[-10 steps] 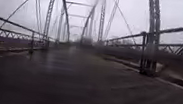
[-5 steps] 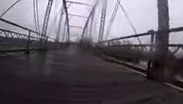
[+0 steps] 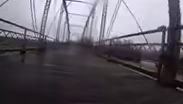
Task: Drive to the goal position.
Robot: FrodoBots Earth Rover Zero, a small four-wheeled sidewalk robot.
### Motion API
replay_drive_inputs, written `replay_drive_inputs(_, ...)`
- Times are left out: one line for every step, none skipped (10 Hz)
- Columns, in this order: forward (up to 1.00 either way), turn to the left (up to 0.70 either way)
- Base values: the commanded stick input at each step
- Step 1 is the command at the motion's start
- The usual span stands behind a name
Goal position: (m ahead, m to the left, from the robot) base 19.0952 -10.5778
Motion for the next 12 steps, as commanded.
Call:
replay_drive_inputs(1.00,-0.22)
replay_drive_inputs(1.00,0.00)
replay_drive_inputs(1.00,0.00)
replay_drive_inputs(1.00,0.00)
replay_drive_inputs(1.00,0.00)
replay_drive_inputs(1.00,0.00)
replay_drive_inputs(1.00,0.00)
replay_drive_inputs(1.00,0.00)
replay_drive_inputs(1.00,0.00)
replay_drive_inputs(1.00,0.02)
replay_drive_inputs(1.00,0.04)
replay_drive_inputs(1.00,0.28)
